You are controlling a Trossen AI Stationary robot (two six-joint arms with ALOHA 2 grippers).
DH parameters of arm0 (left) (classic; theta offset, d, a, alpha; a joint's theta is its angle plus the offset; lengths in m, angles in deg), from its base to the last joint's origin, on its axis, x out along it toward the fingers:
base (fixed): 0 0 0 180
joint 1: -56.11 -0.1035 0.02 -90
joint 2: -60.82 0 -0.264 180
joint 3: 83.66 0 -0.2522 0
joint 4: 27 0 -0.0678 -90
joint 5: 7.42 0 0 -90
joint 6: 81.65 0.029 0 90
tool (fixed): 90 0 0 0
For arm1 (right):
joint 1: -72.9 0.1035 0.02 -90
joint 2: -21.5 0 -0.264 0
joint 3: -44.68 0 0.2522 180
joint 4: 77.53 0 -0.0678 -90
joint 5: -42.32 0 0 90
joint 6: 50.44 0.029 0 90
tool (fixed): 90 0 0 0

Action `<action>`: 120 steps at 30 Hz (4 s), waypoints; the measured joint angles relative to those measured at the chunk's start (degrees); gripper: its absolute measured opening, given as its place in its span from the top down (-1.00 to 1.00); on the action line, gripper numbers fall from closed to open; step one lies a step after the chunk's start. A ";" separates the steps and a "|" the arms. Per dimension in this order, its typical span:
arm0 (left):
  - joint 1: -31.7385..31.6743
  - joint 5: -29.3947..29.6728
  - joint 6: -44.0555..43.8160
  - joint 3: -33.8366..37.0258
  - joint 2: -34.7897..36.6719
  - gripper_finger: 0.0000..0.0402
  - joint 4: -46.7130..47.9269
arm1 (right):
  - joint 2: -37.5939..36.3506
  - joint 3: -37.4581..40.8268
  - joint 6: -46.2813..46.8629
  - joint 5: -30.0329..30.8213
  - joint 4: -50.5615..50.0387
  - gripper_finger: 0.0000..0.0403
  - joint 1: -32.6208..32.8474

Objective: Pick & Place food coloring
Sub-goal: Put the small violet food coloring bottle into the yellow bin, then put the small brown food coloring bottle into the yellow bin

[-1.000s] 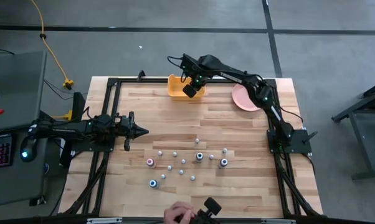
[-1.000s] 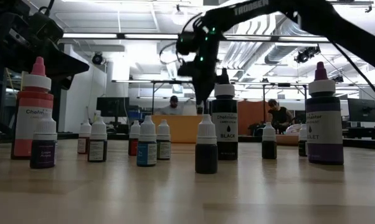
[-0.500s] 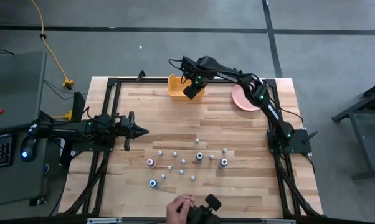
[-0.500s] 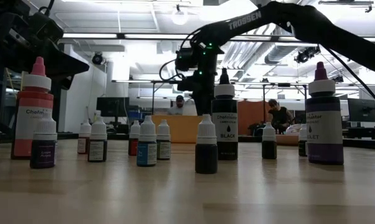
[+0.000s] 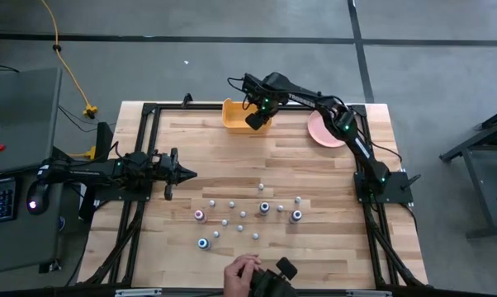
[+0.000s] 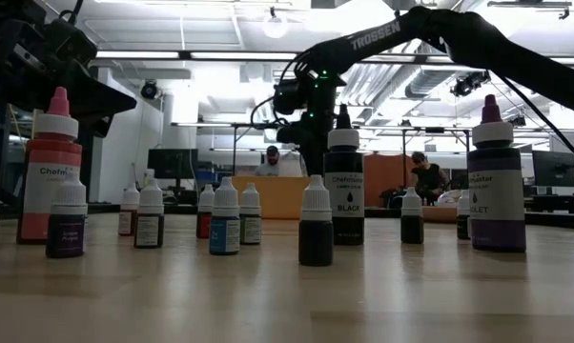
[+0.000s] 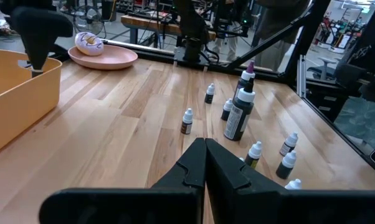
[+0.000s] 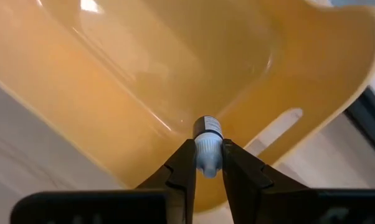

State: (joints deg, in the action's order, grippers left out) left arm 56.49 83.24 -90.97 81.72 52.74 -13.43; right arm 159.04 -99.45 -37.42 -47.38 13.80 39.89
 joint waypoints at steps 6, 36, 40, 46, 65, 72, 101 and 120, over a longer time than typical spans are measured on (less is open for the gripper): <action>0.01 0.00 0.01 -0.01 0.01 1.00 0.00 | 1.11 0.00 -0.14 -0.64 -0.55 0.71 0.01; 0.00 0.15 0.00 0.00 0.00 1.00 0.00 | 1.01 -0.23 -1.55 0.72 0.09 0.58 0.07; 0.02 0.15 0.02 0.00 0.02 1.00 0.00 | 0.90 -3.66 -1.60 0.77 -0.10 0.58 0.43; 0.02 0.16 0.02 -0.02 0.02 1.00 0.00 | -4.22 -3.06 -3.67 0.35 0.99 0.58 2.06; 0.01 0.11 0.00 -0.01 0.02 1.00 0.00 | -20.18 -2.96 -19.73 1.63 -14.98 0.58 19.02; 0.00 0.07 0.00 0.00 0.02 1.00 0.00 | -20.38 -2.80 -21.76 -3.08 -15.10 0.58 25.40; 0.02 0.00 0.00 0.00 0.02 1.00 0.00 | -20.09 32.69 32.09 -6.50 15.00 0.30 31.95; 0.00 -0.02 0.01 -0.02 0.01 1.00 0.02 | -20.09 41.79 34.97 -4.60 26.37 0.06 31.52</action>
State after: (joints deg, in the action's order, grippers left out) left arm 56.50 83.22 -90.96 81.69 52.75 -13.41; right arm 138.95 -57.66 -2.45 -51.98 40.17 71.40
